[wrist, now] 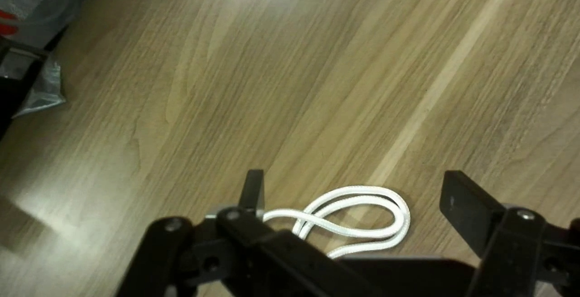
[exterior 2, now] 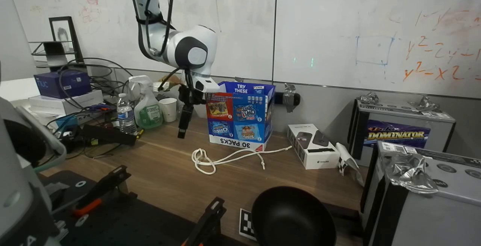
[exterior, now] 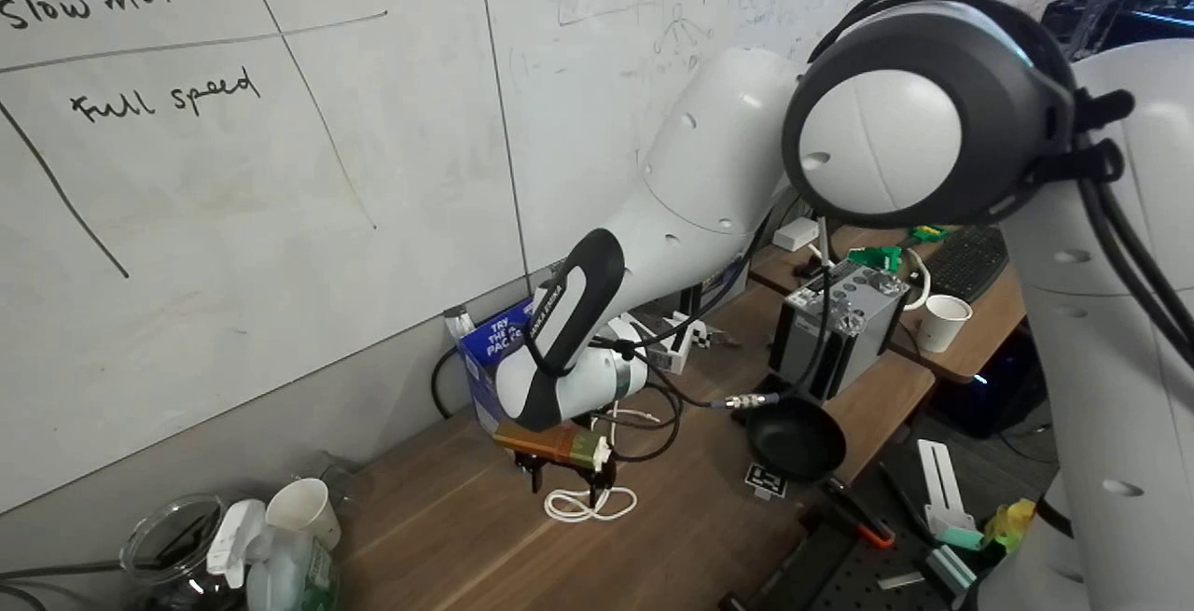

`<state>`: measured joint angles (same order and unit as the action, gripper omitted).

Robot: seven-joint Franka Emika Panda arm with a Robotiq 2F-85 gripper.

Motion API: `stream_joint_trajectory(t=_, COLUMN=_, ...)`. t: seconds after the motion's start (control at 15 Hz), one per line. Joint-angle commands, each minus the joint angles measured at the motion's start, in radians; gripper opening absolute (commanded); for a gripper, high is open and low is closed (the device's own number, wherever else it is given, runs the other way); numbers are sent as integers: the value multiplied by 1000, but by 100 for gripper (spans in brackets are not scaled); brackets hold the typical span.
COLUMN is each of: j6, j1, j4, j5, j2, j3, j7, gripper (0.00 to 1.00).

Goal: Pick up the ropes from the table and put them in the box

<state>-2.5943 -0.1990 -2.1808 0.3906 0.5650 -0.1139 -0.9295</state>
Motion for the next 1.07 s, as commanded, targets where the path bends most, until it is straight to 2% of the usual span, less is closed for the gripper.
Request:
stream_joint_trajectory(t=0.0, j6=-45, j1=-37, j4=57, j5=15, j2=75, j3=34, j7=-113, gripper=100)
stream_joint_trajectory(t=0.33, j6=-120, j1=-88, j4=83, j5=-17, j2=150, j3=93, j7=-252, gripper=100)
stream_joint_trajectory(t=1.0, j6=-223, j1=-134, j4=119, j5=-31, j2=248, j3=153, j7=-425, gripper=100)
